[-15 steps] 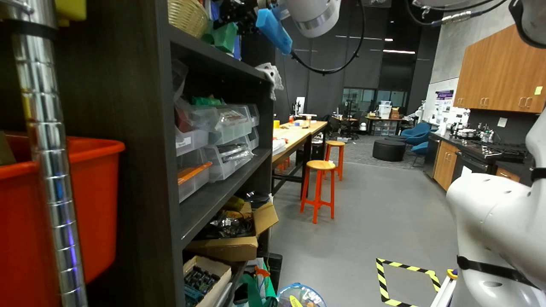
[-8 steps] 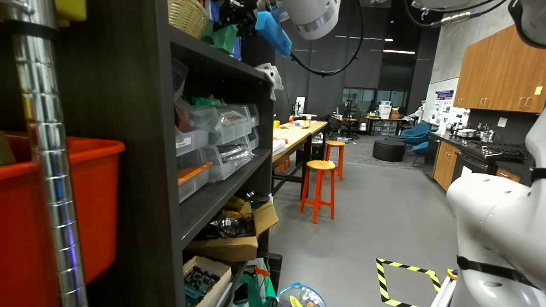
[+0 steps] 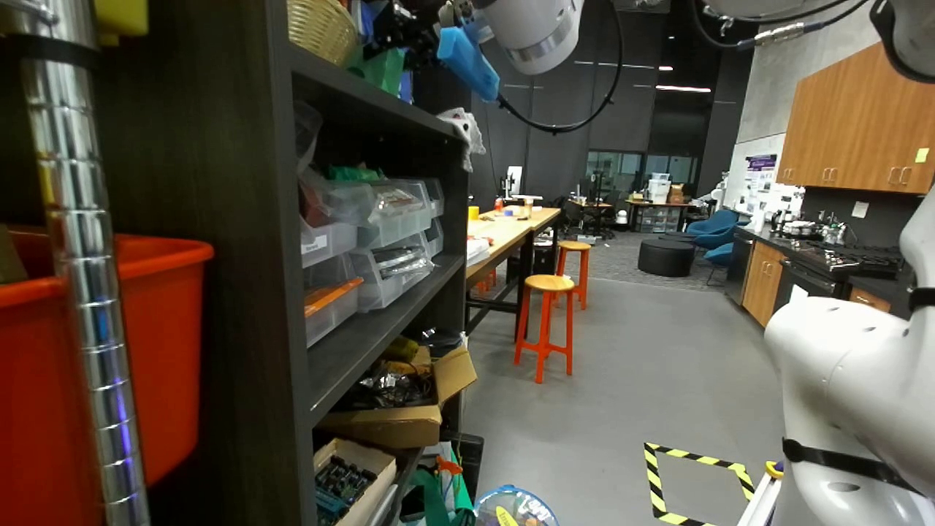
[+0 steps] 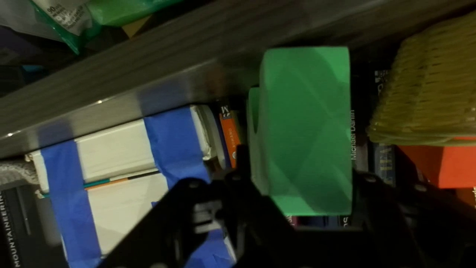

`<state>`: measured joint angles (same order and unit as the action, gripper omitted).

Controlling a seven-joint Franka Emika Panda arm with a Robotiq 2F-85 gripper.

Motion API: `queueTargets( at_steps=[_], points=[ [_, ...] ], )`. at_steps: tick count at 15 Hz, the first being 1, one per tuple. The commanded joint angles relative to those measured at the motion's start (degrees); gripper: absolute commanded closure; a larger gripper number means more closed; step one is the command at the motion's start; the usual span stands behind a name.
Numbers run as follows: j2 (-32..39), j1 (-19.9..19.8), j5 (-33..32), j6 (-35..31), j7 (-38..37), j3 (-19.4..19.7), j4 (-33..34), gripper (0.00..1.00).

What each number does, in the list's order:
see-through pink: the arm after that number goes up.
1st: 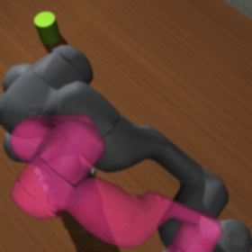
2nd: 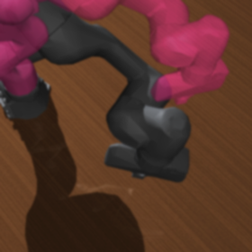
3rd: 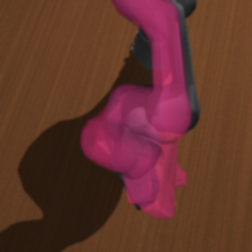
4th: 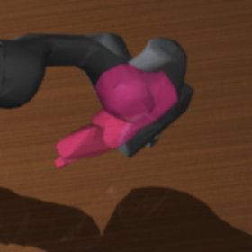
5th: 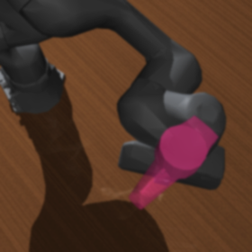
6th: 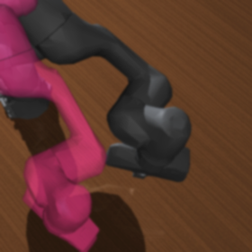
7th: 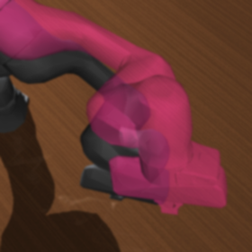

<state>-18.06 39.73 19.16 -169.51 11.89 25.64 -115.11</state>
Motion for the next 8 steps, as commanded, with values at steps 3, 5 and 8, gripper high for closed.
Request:
queueTargets(
  at_steps=[3, 5, 8],
  points=[
    [-0.62, -1.06, -0.79, 0.62, -0.97, -0.62, -0.03, 0.02],
    [-0.73, -1.25, -0.89, 0.62, -1.17, -0.73, -0.06, 0.00],
    [-1.36, -1.68, -1.22, 1.30, -1.62, -1.27, -0.22, 0.00]
  ],
)
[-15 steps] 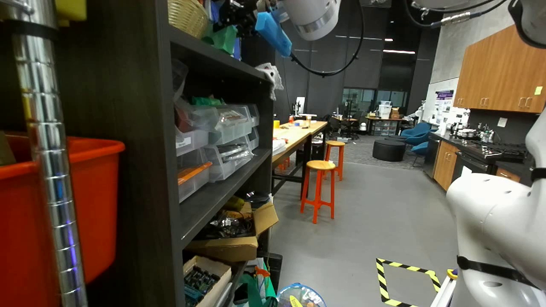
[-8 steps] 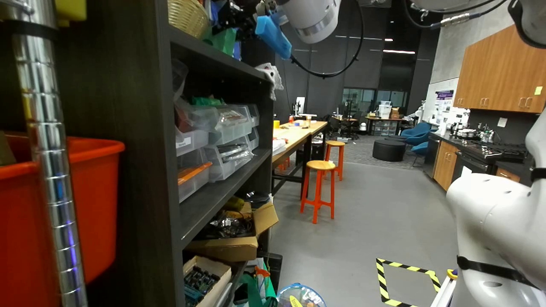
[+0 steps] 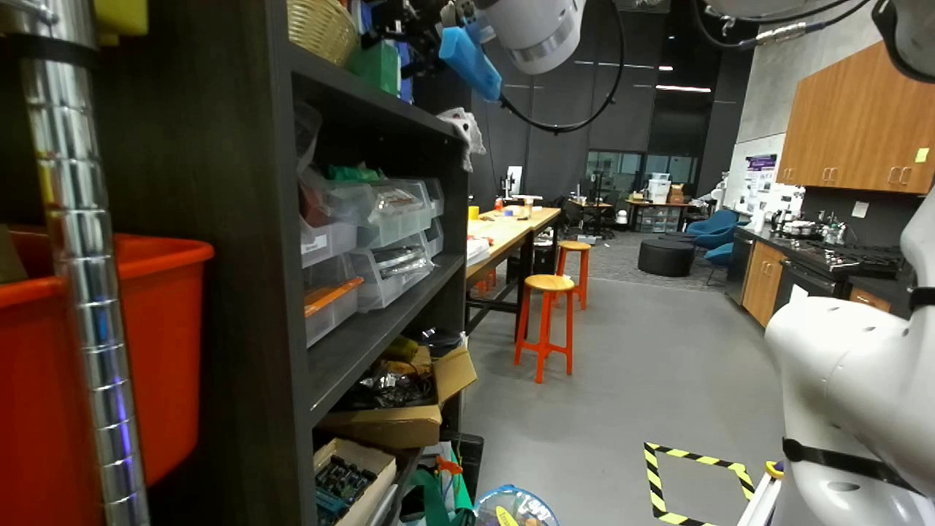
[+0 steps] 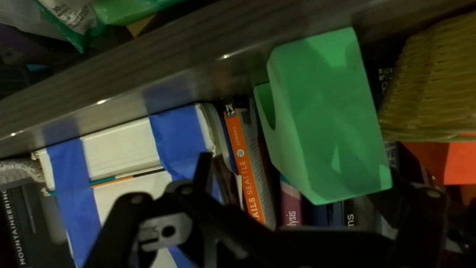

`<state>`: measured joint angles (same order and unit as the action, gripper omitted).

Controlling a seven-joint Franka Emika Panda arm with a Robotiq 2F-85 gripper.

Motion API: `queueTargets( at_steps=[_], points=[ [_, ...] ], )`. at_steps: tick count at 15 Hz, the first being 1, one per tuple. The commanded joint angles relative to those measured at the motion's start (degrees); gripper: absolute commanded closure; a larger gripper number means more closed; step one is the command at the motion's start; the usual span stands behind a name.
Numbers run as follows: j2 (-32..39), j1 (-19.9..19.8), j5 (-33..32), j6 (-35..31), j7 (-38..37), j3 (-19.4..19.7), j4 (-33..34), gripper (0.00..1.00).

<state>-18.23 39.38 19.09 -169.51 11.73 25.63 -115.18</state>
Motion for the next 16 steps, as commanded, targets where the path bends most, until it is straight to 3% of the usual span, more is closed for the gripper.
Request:
queueTargets(
  at_steps=[1, 11, 12, 16],
  points=[
    [-1.60, -1.44, -1.37, 1.41, -1.50, -1.56, -0.30, 0.00],
    [-8.12, -3.48, -7.57, 7.14, -2.25, -8.61, -1.45, 0.00],
    [-7.82, -6.43, -4.32, 9.36, 0.09, -11.46, -0.94, 0.00],
    [-7.57, -9.53, 0.82, 24.06, 0.34, -14.17, 2.46, 0.00]
  ],
)
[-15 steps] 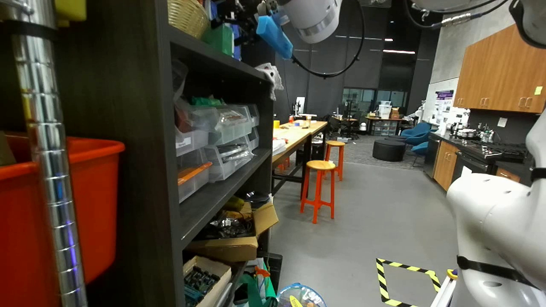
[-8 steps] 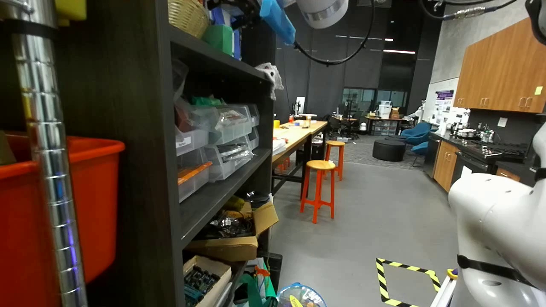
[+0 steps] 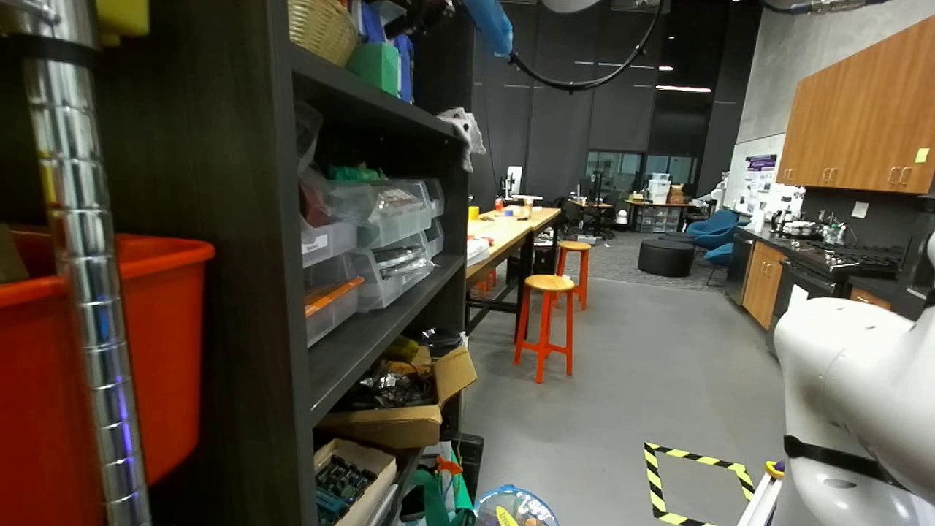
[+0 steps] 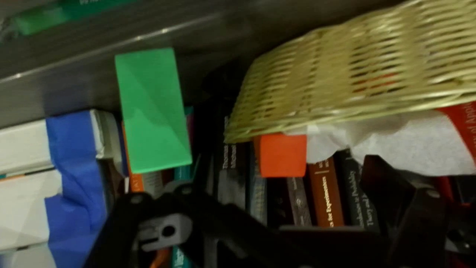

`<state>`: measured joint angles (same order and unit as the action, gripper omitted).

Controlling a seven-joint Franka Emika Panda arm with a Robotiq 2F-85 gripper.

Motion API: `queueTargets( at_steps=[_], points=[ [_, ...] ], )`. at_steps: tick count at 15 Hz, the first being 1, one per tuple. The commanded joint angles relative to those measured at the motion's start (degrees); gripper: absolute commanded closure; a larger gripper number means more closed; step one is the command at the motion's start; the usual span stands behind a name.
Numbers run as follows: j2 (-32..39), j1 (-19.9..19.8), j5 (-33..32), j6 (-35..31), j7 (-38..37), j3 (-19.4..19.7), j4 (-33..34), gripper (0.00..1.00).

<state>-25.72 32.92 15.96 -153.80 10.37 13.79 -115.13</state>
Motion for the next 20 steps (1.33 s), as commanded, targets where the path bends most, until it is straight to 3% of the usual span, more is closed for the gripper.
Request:
queueTargets(
  at_steps=[1, 6, 14, 20],
  points=[
    [0.15, -3.93, 5.62, 11.31, 2.14, -3.00, 3.35, 0.00],
    [0.42, -8.76, 10.16, 18.27, 4.38, -6.36, 6.02, 0.00],
    [0.20, -12.66, 10.38, 17.21, 4.65, -9.86, 5.25, 0.00],
    [6.02, -6.74, 19.33, -9.38, 19.24, -7.13, 6.67, 0.00]
  ],
)
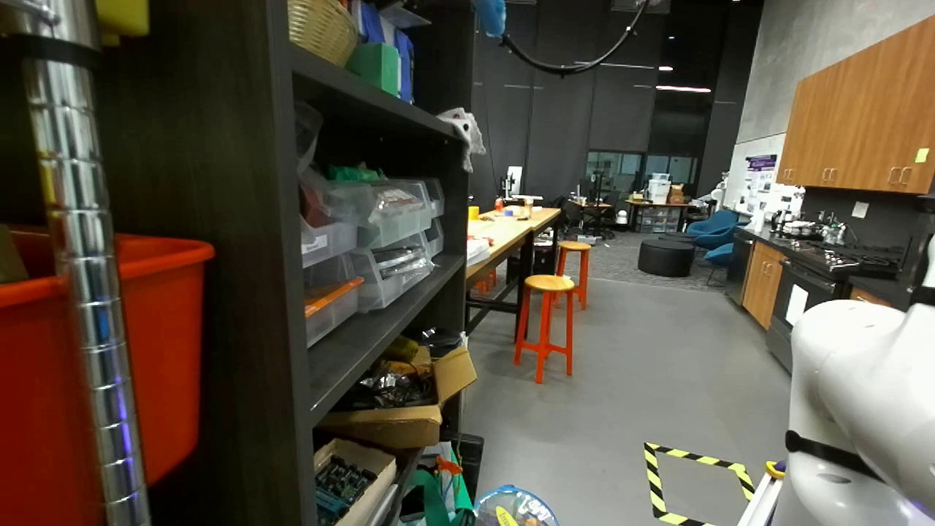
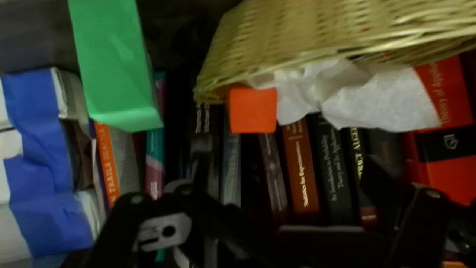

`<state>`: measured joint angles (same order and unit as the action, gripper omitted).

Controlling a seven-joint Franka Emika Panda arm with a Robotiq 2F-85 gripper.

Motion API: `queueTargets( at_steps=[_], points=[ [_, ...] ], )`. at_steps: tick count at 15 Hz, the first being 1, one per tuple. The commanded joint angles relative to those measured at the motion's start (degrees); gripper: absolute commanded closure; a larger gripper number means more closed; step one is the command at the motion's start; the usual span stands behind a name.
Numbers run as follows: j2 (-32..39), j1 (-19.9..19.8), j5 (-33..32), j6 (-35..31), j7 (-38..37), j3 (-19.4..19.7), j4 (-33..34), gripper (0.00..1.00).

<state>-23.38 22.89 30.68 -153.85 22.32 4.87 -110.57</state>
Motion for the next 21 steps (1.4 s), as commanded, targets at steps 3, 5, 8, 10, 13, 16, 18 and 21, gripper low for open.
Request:
queueTargets(
  at_steps=[3, 5, 8, 10, 13, 16, 18, 21],
  points=[
    [6.32, 6.97, 8.69, -12.16, 12.86, 4.47, 3.76, 0.00],
    [7.40, 8.16, 10.04, -11.32, 14.44, 5.57, 4.52, 0.00],
    [7.92, 9.13, 10.99, -9.73, 15.62, 6.69, 5.40, 0.00],
    [8.07, 9.53, 11.14, -9.24, 15.67, 7.13, 5.88, 0.00],
    [8.22, 8.83, 9.52, -6.57, 14.18, 7.18, 5.56, 0.00],
    [8.49, 7.61, 7.31, -3.84, 13.22, 7.12, 4.47, 0.00],
    [9.01, 7.42, 7.21, -2.98, 13.31, 7.19, 4.51, 0.00],
    [9.65, 7.33, 7.32, -2.32, 13.29, 7.16, 4.84, 0.00]
  ],
)
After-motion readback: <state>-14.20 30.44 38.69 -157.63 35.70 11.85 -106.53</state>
